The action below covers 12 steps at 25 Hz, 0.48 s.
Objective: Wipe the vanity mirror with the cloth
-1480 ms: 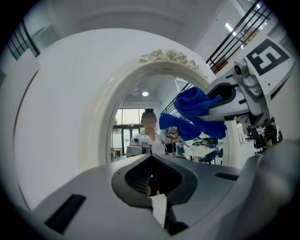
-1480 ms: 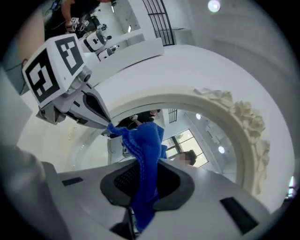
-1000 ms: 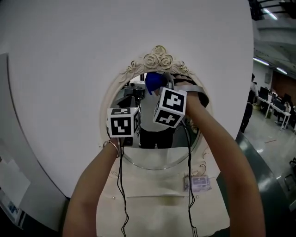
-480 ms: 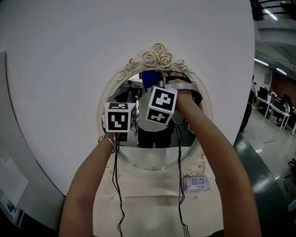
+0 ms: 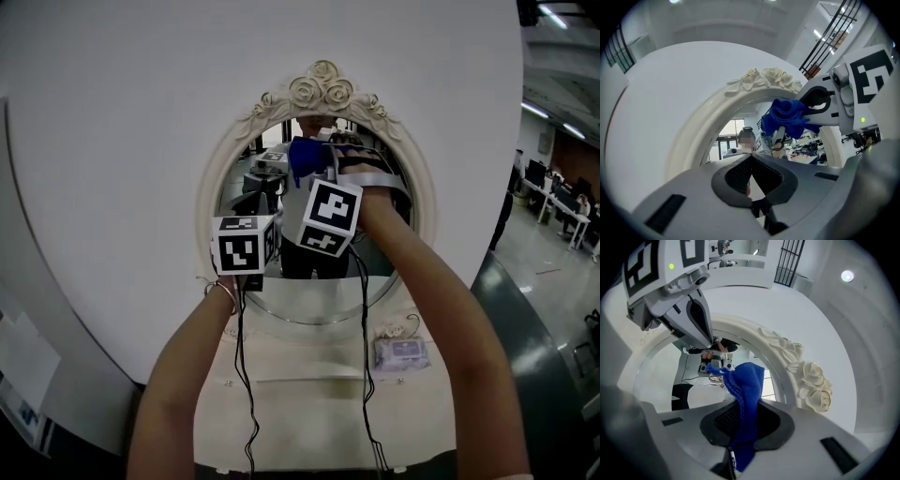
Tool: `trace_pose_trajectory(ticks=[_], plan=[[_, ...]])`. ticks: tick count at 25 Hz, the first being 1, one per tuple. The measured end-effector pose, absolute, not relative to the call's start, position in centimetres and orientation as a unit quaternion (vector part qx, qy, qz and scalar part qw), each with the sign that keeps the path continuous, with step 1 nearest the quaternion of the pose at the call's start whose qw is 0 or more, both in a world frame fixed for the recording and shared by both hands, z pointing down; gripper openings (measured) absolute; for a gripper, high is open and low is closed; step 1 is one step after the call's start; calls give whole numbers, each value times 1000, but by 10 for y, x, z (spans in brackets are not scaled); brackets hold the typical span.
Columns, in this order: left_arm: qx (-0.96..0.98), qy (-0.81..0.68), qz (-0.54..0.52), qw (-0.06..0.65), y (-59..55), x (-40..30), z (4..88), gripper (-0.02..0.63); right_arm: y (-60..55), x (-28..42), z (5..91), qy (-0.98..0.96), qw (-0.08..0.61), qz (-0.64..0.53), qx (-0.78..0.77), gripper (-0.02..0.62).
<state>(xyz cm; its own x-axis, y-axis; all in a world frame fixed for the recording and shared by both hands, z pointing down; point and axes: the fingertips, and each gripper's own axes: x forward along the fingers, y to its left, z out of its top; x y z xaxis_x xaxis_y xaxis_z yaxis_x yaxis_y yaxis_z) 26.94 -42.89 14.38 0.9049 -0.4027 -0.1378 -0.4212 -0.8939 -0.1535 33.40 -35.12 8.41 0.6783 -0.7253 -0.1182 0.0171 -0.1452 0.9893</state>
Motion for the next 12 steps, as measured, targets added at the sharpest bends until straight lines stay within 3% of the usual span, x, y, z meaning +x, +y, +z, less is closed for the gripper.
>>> trace_pose_trajectory(ticks=[12], plan=[[-975, 210, 11, 76, -430, 269, 240, 3, -351, 333, 194, -310, 594, -275, 690, 66]])
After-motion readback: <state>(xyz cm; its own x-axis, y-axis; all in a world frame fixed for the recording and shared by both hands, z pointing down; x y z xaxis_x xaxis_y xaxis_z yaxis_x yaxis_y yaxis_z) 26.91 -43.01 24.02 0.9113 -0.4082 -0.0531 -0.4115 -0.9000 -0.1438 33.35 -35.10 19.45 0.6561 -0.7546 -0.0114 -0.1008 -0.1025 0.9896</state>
